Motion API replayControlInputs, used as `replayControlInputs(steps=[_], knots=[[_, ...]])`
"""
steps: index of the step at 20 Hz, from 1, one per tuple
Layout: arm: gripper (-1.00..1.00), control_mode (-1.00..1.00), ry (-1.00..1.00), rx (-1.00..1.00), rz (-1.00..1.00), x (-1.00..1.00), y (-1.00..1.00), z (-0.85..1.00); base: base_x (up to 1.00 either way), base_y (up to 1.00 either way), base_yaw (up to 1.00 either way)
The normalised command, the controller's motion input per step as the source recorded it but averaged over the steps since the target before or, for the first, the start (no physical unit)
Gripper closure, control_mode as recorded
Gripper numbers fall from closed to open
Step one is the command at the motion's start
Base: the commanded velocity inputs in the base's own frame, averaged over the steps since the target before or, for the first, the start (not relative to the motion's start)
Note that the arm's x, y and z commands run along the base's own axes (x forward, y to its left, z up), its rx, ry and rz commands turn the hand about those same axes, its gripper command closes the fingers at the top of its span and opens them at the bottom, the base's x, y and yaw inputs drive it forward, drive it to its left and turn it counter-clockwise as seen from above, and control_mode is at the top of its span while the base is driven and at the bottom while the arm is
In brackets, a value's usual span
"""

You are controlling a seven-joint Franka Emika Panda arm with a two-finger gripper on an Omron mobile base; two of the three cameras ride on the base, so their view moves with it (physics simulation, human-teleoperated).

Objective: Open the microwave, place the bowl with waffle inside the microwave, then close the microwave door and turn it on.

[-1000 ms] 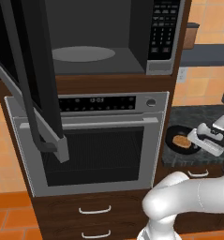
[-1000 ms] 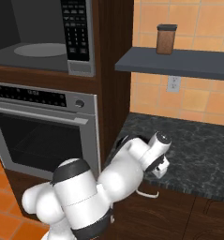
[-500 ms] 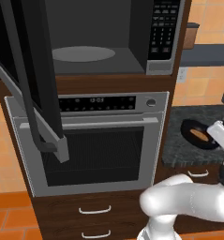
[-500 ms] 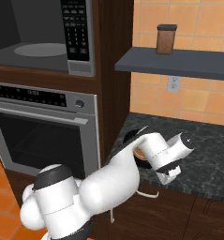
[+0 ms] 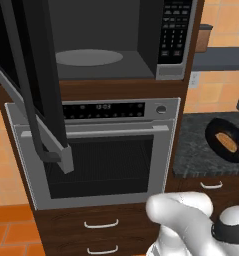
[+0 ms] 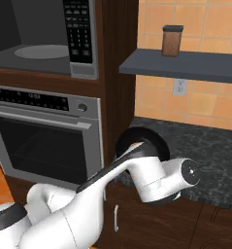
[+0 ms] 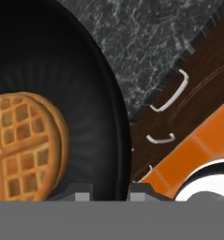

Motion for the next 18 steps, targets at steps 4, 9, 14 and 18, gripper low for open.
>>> replayControlInputs(steps=[4,9,14,18], knots=[[1.00,-1.00,-0.20,-0.06,-0.15,-0.41,0.77,0.64,0.00,0.00,0.00],[1.00,-1.00,-0.03,-0.11,-0.07,-0.22,0.84,0.94,0.00,0.00,0.00],[1.00,-1.00,0.00,-0.12,0.00,-0.23,0.88,1.00,0.00,0.00,0.00],[1.00,-1.00,0.00,-0.09,0.00,-0.29,0.86,1.00,0.00,0.00,0.00]])
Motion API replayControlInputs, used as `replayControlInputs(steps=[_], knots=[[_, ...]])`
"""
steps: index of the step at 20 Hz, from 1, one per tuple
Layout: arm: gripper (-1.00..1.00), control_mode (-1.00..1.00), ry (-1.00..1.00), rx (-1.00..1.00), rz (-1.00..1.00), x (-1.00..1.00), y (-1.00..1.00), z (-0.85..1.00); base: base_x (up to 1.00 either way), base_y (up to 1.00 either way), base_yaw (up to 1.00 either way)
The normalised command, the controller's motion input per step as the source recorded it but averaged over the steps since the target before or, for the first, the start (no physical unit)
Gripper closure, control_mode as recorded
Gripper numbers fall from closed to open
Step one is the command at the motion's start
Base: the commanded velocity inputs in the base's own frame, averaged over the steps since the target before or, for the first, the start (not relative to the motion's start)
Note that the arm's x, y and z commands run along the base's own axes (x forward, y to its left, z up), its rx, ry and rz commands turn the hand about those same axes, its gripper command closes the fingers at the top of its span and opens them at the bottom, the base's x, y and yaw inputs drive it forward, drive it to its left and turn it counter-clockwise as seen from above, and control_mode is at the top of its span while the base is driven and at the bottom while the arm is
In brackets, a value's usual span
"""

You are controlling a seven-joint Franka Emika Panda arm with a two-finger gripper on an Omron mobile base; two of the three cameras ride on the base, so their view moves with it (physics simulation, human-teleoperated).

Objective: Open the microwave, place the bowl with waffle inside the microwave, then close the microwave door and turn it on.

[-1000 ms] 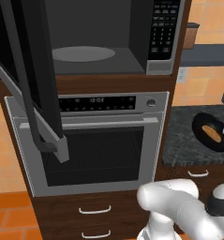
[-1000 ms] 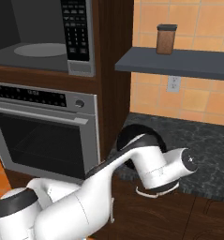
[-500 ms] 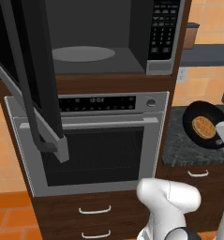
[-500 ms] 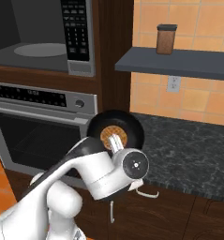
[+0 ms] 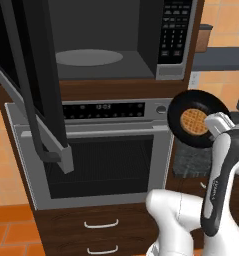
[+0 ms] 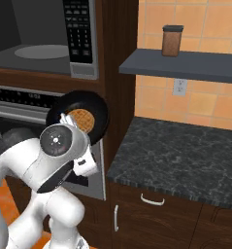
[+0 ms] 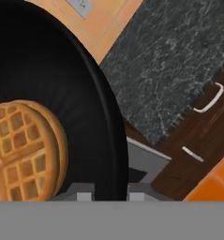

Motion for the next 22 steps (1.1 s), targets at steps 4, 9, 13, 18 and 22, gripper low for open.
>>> replayControlInputs(steps=[4,9,13,18,22], knots=[[1.00,-1.00,0.00,-0.08,0.00,-0.14,0.92,1.00,0.00,0.00,0.00],[1.00,-1.00,-0.08,-0.03,0.00,0.00,0.91,0.92,0.00,0.00,0.00],[1.00,-1.00,-0.20,0.02,0.00,0.00,0.96,0.85,0.00,0.00,0.00],[1.00,-1.00,-0.11,0.02,-0.01,0.08,1.00,0.84,0.00,0.00,0.00],[1.00,-1.00,0.03,0.00,-0.04,0.51,0.71,0.74,0.00,0.00,0.00]])
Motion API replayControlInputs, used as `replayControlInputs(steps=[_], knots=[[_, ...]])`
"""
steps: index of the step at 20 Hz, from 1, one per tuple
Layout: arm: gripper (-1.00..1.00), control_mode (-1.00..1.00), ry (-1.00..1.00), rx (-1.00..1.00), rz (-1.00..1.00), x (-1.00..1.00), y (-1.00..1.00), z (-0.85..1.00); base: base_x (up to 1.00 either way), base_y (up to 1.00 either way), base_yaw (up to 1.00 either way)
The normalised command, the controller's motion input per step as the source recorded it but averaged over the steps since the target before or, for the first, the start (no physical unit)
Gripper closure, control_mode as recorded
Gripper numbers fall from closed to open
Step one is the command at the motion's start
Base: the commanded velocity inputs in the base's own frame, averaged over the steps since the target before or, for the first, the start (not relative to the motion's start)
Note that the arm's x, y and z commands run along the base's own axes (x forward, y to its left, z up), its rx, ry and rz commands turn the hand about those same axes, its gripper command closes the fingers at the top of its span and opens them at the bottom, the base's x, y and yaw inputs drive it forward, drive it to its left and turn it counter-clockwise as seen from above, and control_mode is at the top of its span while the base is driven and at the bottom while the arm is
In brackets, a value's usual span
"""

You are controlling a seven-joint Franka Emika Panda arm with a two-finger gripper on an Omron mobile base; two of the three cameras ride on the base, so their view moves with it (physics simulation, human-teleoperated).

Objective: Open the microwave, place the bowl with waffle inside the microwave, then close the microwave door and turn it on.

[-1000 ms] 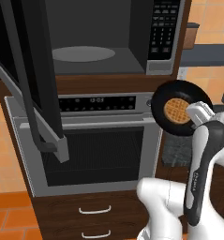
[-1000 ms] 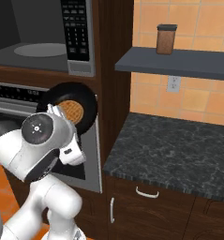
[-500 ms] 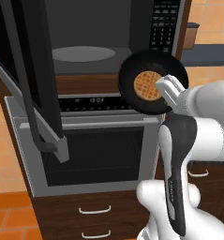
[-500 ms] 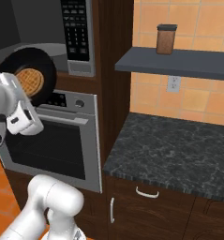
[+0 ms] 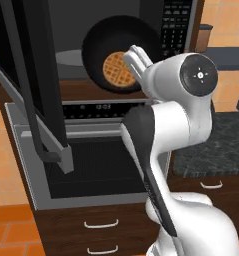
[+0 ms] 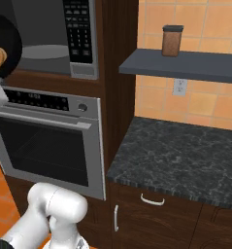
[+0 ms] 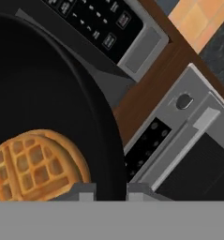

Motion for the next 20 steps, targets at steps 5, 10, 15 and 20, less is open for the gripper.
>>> replayControlInputs(steps=[5,10,15,20], knots=[[1.00,-1.00,0.02,0.00,-0.13,0.91,0.02,0.32,0.00,0.00,0.00],[1.00,-1.00,0.08,0.00,-0.10,0.99,-0.03,-0.06,0.00,0.00,0.00],[1.00,-1.00,0.18,0.00,-0.05,0.84,0.00,-0.07,0.00,0.00,0.00],[1.00,-1.00,0.07,0.00,-0.04,0.64,0.00,0.00,0.00,0.00,0.00]])
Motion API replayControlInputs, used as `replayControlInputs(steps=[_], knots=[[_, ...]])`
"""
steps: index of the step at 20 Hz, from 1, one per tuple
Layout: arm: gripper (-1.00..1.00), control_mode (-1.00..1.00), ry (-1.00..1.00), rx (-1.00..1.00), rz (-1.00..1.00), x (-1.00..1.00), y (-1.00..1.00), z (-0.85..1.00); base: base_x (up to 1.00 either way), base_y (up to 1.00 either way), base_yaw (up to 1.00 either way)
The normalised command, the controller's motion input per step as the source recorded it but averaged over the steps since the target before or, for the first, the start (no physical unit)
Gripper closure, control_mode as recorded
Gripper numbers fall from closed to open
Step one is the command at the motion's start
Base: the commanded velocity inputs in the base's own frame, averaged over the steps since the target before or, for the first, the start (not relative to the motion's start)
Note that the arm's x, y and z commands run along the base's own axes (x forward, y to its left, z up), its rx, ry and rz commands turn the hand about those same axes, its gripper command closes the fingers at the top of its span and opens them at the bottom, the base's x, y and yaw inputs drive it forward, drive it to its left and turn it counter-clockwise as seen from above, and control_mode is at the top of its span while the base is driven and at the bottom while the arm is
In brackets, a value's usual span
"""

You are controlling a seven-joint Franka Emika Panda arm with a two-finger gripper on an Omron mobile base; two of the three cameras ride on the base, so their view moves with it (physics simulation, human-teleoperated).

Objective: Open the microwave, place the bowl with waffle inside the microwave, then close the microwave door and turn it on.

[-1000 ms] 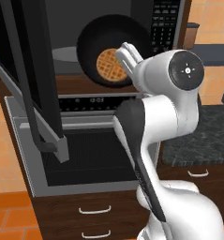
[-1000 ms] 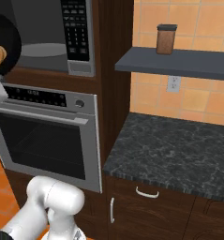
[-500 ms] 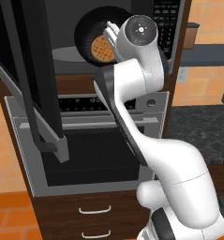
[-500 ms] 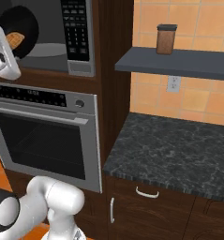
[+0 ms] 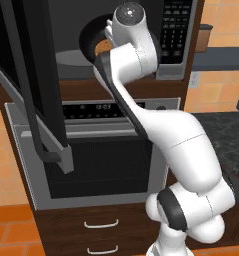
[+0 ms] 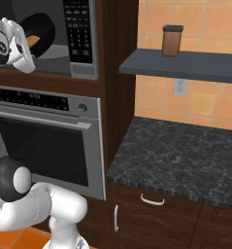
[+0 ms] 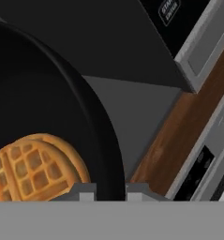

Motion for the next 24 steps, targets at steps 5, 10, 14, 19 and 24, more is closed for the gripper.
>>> replayControlInputs(steps=[5,10,14,19,24], knots=[[1.00,-1.00,0.00,0.01,-0.01,0.63,0.04,0.00,0.00,0.00,0.00],[1.00,-1.00,0.00,0.01,0.00,0.59,0.19,0.00,0.00,0.00,0.00],[1.00,-1.00,0.00,0.03,0.00,0.58,0.11,0.00,0.00,0.00,0.00],[1.00,-1.00,0.03,0.01,0.00,0.63,0.05,0.00,0.00,0.00,0.00],[1.00,-1.00,0.09,0.00,0.00,0.49,0.27,-0.22,0.00,0.00,0.00]])
